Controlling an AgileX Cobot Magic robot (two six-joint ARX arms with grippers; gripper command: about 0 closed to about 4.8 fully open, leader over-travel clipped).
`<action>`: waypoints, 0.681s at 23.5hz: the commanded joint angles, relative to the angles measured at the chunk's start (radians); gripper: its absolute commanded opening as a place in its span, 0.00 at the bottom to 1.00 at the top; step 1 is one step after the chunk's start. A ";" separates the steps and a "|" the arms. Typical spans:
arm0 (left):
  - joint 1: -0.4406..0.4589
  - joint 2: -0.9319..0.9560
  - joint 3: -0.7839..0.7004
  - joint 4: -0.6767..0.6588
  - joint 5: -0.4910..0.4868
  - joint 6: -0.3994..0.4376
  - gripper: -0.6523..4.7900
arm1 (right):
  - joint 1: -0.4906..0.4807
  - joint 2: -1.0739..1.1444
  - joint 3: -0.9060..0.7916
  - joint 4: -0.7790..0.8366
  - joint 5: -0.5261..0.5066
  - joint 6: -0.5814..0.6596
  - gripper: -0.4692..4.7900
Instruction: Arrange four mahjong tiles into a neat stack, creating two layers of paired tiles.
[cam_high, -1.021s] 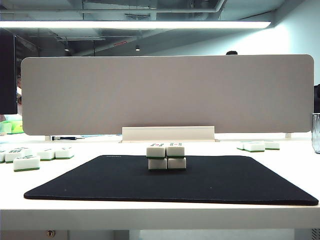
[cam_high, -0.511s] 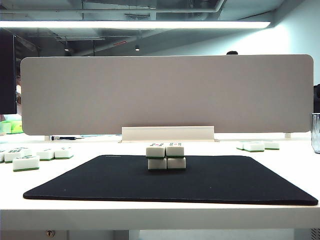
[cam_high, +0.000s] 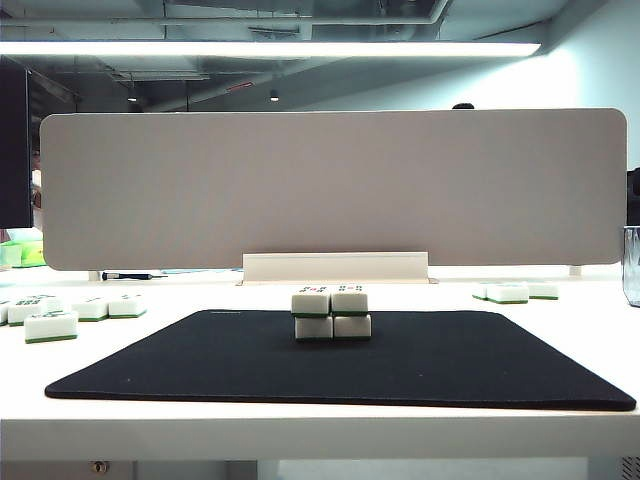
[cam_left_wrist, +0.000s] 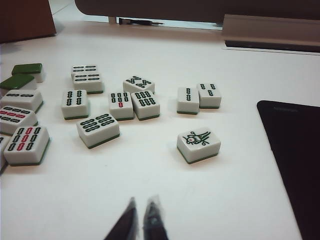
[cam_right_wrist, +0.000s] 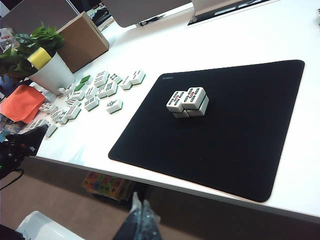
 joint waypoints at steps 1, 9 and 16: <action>0.000 0.000 -0.001 -0.010 0.005 -0.003 0.17 | 0.001 -0.011 0.003 0.012 -0.002 -0.003 0.09; 0.000 0.000 -0.001 -0.010 0.005 -0.003 0.17 | 0.000 -0.011 -0.044 0.111 0.249 -0.084 0.09; 0.000 0.000 -0.001 -0.010 0.005 -0.003 0.17 | 0.002 -0.011 -0.325 0.493 0.362 0.040 0.09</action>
